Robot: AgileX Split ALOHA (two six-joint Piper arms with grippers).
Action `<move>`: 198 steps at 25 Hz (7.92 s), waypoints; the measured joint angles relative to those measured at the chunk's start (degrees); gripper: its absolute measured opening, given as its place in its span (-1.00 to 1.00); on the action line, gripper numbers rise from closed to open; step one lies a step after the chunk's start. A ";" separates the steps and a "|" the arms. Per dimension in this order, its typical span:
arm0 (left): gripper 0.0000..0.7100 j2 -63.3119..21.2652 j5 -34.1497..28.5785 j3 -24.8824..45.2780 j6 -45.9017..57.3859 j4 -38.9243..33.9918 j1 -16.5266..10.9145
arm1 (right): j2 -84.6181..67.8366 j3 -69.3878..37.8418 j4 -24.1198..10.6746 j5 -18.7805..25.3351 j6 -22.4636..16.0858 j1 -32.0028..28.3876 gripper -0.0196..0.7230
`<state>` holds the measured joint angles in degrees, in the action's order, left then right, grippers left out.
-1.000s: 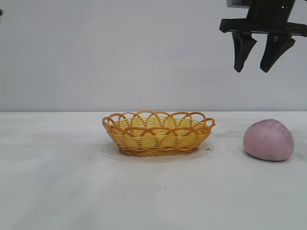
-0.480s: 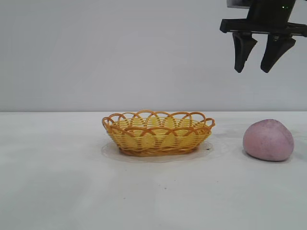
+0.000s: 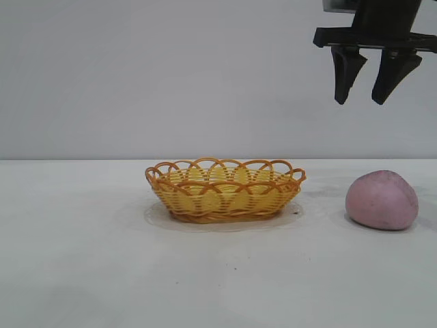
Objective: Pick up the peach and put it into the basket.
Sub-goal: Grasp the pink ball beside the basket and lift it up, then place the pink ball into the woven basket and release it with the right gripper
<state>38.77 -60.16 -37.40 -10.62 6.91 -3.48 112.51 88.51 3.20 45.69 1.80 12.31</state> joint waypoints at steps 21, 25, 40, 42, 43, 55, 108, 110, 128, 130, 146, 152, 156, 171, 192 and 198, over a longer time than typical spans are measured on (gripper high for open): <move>0.19 -39.86 -8.86 7.30 2.77 -3.49 0.00 | 0.13 0.00 -0.23 0.08 -0.10 0.00 0.09; 0.19 -39.86 -5.24 9.20 2.51 -3.49 0.00 | 0.13 0.00 -0.35 0.08 -0.10 0.00 0.09; 0.19 -39.86 -4.98 9.20 -0.40 -1.91 0.00 | 0.03 0.00 -0.35 1.34 0.10 0.00 0.09; 0.19 -39.86 -4.86 9.28 -0.40 -1.91 0.00 | -0.06 0.00 -0.35 2.12 0.10 0.00 0.09; 0.19 -39.86 -4.86 9.28 -0.40 -1.91 0.00 | -0.20 0.00 -0.35 2.59 0.10 0.00 0.09; 0.19 -39.86 -4.76 9.28 -0.45 -1.91 0.00 | -2.07 0.00 -0.72 12.02 0.13 0.00 0.09; 0.19 -39.86 -4.49 9.28 -0.54 -1.91 0.00 | -0.95 -12.92 -1.37 11.20 -0.09 7.55 -0.04; 0.19 -39.86 -4.49 9.28 -0.54 -1.91 0.00 | 0.02 -12.92 -0.57 10.62 0.16 7.55 -0.04; 0.19 -39.86 -4.49 9.28 -0.54 -1.91 0.00 | 1.37 -10.94 -2.68 10.32 0.35 7.55 -0.95; 0.19 -39.86 -4.49 9.28 -0.54 -1.91 0.00 | 0.12 -8.76 -3.20 12.51 0.35 7.55 -0.95; 0.19 -39.86 -4.49 9.28 -0.54 -1.91 0.00 | -2.74 1.72 -2.36 14.34 0.35 16.11 -0.95; 0.19 -39.86 -4.49 9.28 -0.54 -1.91 0.00 | -2.74 1.72 0.30 8.34 0.35 20.41 -0.95; 0.19 -39.86 -4.49 9.28 -0.54 -1.91 0.00 | -1.09 1.82 1.13 6.85 0.35 21.02 -0.95; 0.19 -39.86 -4.49 9.28 -0.54 -1.91 0.00 | 6.48 1.82 4.16 4.18 0.35 21.07 -0.95; 0.19 -39.86 -4.49 9.28 -0.54 -1.91 0.00 | 6.48 1.82 5.34 2.79 0.35 21.67 -0.31; 0.19 -39.86 -4.49 9.28 -0.54 -1.91 0.00 | 6.48 2.98 3.43 3.06 0.35 21.57 -0.31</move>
<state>-1.09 -64.65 -28.12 -11.16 5.00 -3.48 119.00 91.49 6.63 48.76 2.15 33.87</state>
